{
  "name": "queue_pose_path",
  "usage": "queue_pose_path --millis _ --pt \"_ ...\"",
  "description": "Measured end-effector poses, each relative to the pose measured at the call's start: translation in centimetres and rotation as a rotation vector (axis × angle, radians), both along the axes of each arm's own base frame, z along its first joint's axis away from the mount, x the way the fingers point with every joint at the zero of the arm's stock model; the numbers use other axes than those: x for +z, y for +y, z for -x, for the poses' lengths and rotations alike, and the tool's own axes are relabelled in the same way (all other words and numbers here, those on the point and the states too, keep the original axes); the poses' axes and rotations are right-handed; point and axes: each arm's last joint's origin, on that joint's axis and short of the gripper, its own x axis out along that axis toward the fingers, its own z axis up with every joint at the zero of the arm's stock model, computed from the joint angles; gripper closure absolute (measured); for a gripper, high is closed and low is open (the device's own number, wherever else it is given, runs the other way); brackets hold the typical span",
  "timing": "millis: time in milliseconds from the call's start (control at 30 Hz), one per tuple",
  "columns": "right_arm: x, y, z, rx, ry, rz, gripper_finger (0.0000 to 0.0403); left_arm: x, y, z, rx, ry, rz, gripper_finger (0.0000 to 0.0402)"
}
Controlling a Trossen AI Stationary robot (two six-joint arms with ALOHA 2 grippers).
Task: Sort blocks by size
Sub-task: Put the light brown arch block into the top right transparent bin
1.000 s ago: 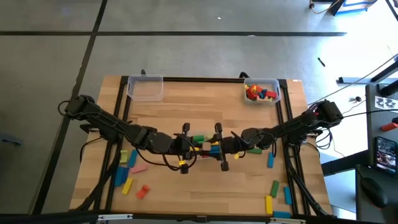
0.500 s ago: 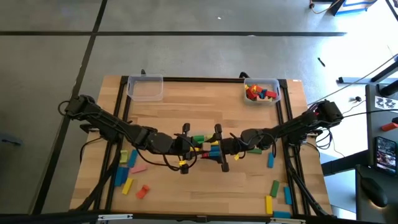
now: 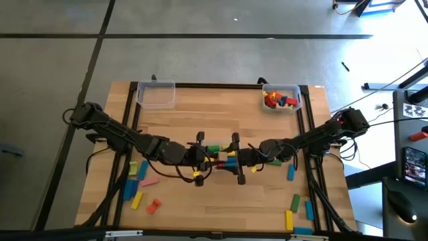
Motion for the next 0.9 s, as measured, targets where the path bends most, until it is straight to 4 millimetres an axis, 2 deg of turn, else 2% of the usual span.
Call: queue_pose_path --millis 200,500,700,900 --pt "0.08 -0.01 0.03 -0.004 -0.014 0.022 0.0181 -0.02 -0.09 0.04 -0.003 0.002 -0.001 0.0345" --pt "-0.18 -0.24 0.16 -0.048 0.023 0.035 0.0121 0.51 -0.28 0.11 -0.016 -0.03 0.002 0.0345" --pt "0.1 0.15 0.22 0.074 -0.004 0.029 0.012 0.41 -0.3 0.12 -0.019 -0.022 -0.018 0.0345" --pt "0.49 0.15 0.25 0.083 -0.04 0.012 0.0122 0.36 -0.26 0.1 -0.017 -0.019 -0.019 0.0345"
